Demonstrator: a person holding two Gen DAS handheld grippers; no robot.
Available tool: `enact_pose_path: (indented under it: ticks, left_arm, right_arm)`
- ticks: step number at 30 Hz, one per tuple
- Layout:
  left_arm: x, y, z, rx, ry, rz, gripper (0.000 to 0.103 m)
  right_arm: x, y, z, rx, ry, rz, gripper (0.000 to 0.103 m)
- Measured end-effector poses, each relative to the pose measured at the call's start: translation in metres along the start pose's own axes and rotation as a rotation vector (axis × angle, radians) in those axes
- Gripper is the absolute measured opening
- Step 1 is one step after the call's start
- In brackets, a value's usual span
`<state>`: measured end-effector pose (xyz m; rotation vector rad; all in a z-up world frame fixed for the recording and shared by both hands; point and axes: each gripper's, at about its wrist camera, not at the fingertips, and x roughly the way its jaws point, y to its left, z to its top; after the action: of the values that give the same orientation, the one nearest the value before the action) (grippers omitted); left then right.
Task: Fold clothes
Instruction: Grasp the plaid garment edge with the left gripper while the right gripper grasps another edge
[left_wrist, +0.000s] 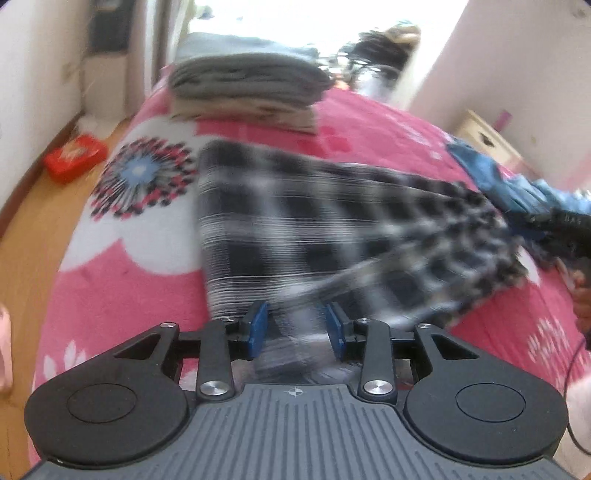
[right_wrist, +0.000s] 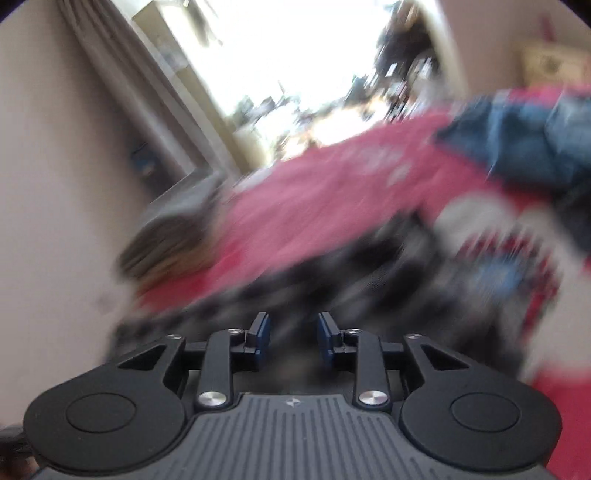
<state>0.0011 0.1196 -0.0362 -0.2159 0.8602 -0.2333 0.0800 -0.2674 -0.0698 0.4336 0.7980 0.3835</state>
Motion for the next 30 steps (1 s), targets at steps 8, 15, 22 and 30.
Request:
enact_pose_path:
  ticks: [8, 15, 22, 30]
  left_arm:
    - [0.007, -0.048, -0.012, 0.306, 0.031, -0.079, 0.039]
    - [0.034, -0.061, -0.016, 0.507, 0.086, -0.057, 0.041]
    - [0.048, -0.060, -0.012, 0.579, 0.120, -0.073, 0.041]
    - [0.045, -0.064, -0.019, 0.621, 0.073, -0.060, 0.018]
  right_arm:
    - [0.046, 0.026, -0.065, 0.405, 0.356, 0.256, 0.044]
    - [0.071, 0.034, -0.077, 0.559, 0.433, 0.260, 0.044]
    - [0.085, 0.028, -0.082, 0.641, 0.461, 0.262, 0.044]
    - [0.105, 0.036, -0.087, 0.694, 0.519, 0.263, 0.046]
